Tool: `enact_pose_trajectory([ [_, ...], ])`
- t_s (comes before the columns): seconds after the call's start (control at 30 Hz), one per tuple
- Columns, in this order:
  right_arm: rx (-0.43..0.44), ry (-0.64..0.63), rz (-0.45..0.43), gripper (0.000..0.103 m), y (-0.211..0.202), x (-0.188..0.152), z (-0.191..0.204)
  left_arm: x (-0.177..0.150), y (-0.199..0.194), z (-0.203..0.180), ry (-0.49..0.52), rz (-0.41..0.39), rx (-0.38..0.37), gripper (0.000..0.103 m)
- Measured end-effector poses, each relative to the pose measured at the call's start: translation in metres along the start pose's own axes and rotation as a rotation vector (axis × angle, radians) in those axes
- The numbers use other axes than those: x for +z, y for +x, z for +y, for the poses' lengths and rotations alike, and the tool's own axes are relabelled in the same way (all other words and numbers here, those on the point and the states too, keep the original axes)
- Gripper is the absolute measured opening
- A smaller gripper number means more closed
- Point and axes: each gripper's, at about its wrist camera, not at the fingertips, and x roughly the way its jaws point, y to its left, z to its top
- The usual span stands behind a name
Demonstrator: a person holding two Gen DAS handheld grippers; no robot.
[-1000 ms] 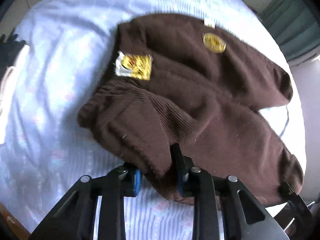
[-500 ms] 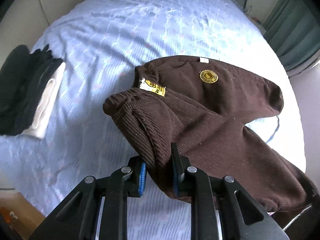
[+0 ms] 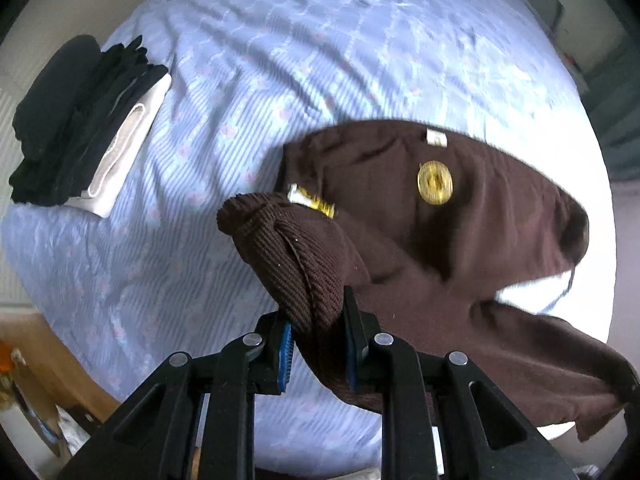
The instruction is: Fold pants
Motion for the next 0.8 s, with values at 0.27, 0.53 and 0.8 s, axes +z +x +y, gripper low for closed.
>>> enact_pose_trajectory([
  [0.27, 0.021, 0.03, -0.016, 0.016, 0.065, 0.114, 0.019, 0.072, 0.012, -0.02, -0.16, -0.014, 0.006, 0.021],
  [0.53, -0.032, 0.003, 0.023, 0.016, 0.147, 0.176, 0.04, 0.12, 0.059, -0.045, -0.128, 0.03, 0.08, 0.026],
  [0.8, -0.063, -0.043, 0.052, 0.018, 0.185, 0.199, 0.053, 0.134, 0.071, -0.035, -0.184, 0.12, 0.01, 0.075],
])
